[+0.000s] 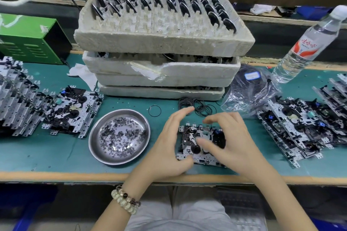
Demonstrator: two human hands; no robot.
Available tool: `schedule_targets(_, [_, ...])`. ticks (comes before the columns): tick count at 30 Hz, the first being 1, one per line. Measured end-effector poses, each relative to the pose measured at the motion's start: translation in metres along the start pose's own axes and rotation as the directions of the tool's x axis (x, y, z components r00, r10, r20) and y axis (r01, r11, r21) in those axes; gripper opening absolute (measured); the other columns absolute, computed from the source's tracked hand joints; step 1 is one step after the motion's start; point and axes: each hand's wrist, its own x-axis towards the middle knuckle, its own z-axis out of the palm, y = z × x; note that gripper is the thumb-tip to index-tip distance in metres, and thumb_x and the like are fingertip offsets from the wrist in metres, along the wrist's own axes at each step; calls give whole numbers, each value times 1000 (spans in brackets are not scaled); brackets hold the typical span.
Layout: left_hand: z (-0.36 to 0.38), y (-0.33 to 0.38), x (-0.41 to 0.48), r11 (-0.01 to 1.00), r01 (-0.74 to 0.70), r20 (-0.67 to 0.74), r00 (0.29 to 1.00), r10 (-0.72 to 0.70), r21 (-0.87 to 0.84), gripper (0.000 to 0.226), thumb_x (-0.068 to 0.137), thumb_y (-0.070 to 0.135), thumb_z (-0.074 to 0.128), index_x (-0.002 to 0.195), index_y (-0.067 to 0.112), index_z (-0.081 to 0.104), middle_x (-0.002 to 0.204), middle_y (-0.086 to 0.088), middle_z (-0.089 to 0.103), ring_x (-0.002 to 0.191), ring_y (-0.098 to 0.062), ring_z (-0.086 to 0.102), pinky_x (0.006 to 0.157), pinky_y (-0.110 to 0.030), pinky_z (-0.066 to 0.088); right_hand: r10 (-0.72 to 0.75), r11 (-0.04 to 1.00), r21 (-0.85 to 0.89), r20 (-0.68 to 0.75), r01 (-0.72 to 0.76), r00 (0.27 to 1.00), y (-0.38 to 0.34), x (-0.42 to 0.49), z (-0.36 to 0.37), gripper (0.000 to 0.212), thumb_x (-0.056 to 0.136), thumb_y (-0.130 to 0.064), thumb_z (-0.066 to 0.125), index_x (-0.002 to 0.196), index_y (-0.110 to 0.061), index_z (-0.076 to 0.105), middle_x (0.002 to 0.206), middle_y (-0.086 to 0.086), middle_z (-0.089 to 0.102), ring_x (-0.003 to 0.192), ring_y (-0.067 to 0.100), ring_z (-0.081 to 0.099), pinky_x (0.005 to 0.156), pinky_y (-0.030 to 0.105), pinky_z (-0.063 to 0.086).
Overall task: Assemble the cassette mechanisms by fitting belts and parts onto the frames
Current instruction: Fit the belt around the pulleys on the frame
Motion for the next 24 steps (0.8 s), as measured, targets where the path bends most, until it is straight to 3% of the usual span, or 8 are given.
schedule_targets(3, [-3,-1,0,985,26,-110,993,-45,-172,79,68,14,51,145,20,38,149,1,44,146,-22,35,121,-33,25,-34,996,93,292,7,956,11,-8,-1,100,68,-74,66,149,-35,22,142,-19,29,140,0,17,113,24,21])
schedule_targets(5, [-3,-3,0,975,22,-163,985,-60,-222,74,67,12,49,140,23,43,144,1,50,143,-23,39,120,-35,28,-89,996,12,319,90,944,14,-10,3,110,67,-65,73,152,-35,11,144,-22,20,141,0,10,116,24,15])
schedule_targets(13, [1,-12,1,970,-29,-226,974,-27,-240,72,69,12,51,136,36,49,139,3,54,139,-25,45,119,-39,33,-121,991,-37,218,132,968,9,-8,-2,98,71,-47,81,152,-29,29,143,-9,35,134,8,28,116,32,23])
schedule_targets(16, [0,-15,1,960,-38,-238,971,-31,-277,70,70,13,52,136,37,50,139,3,55,138,-25,46,118,-41,34,-103,995,9,71,102,992,9,-16,-30,94,67,-44,85,148,-27,39,142,-9,43,135,9,35,114,34,29])
schedule_targets(19, [0,-15,2,956,-30,-216,976,-35,-292,70,69,14,53,134,40,51,138,5,55,138,-24,46,118,-42,34,-9,1000,5,-211,10,977,19,-22,-72,89,68,-49,83,145,-30,43,139,-13,49,132,7,43,111,25,33])
schedule_targets(22, [1,-15,2,960,-23,-199,979,-35,-280,70,69,14,53,134,41,52,137,6,56,138,-24,46,118,-43,33,186,977,-3,-480,-214,858,38,-23,-107,87,66,-49,82,143,-30,45,132,-14,52,123,4,46,104,26,35])
schedule_targets(24, [0,-15,2,963,-18,-198,980,-37,-269,70,69,15,53,133,42,52,137,6,56,138,-23,46,118,-43,33,325,926,18,-547,-378,771,52,-20,-119,87,66,-45,83,142,-27,47,135,-6,53,122,6,45,105,29,34])
